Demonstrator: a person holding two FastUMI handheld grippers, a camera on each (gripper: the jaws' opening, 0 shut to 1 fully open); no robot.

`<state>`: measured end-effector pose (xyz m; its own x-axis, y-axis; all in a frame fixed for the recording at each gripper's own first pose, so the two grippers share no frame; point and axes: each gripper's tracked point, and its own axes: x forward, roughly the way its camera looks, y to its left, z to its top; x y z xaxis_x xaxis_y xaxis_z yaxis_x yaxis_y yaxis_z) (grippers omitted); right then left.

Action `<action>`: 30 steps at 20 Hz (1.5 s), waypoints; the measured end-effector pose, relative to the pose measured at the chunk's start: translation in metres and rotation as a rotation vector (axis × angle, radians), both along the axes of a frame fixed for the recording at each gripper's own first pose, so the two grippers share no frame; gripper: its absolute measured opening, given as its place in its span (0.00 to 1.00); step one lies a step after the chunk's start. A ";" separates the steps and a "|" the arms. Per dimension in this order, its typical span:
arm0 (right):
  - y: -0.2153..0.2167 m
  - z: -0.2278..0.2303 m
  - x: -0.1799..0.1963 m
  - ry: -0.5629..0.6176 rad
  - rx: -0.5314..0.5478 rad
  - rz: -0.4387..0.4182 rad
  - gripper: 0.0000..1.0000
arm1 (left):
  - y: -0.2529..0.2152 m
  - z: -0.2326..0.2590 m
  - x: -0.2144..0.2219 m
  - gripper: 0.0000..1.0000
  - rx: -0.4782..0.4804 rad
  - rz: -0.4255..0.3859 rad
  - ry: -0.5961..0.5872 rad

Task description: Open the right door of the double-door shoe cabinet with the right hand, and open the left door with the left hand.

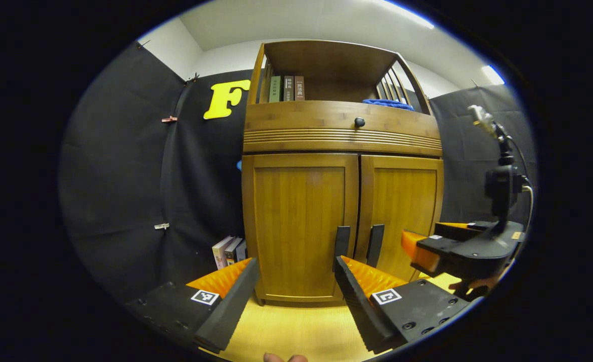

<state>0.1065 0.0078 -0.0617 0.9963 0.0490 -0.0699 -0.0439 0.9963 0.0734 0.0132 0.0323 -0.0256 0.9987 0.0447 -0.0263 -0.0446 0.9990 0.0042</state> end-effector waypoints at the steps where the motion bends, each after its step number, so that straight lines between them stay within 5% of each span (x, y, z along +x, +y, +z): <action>1: 0.005 -0.006 0.013 0.014 0.012 0.008 0.98 | 0.000 -0.002 0.002 0.95 -0.001 -0.003 0.004; 6: 0.033 -0.040 0.067 0.056 -0.002 0.029 0.95 | 0.004 -0.011 0.012 0.95 -0.010 -0.008 0.024; 9: 0.035 -0.060 0.092 0.088 -0.020 0.011 0.80 | 0.011 -0.013 0.015 0.95 -0.011 -0.002 0.025; 12: 0.038 -0.068 0.108 0.092 -0.021 0.000 0.77 | 0.014 -0.018 0.018 0.95 -0.029 -0.006 0.036; 14: 0.036 -0.070 0.118 0.091 -0.039 -0.009 0.41 | 0.018 -0.023 0.018 0.94 -0.028 -0.005 0.046; 19: 0.037 -0.070 0.109 0.089 -0.071 0.025 0.25 | 0.019 -0.030 0.018 0.94 -0.035 -0.007 0.061; 30: 0.032 -0.031 0.083 0.071 -0.006 0.125 0.25 | -0.006 -0.026 0.005 0.95 -0.034 -0.021 0.042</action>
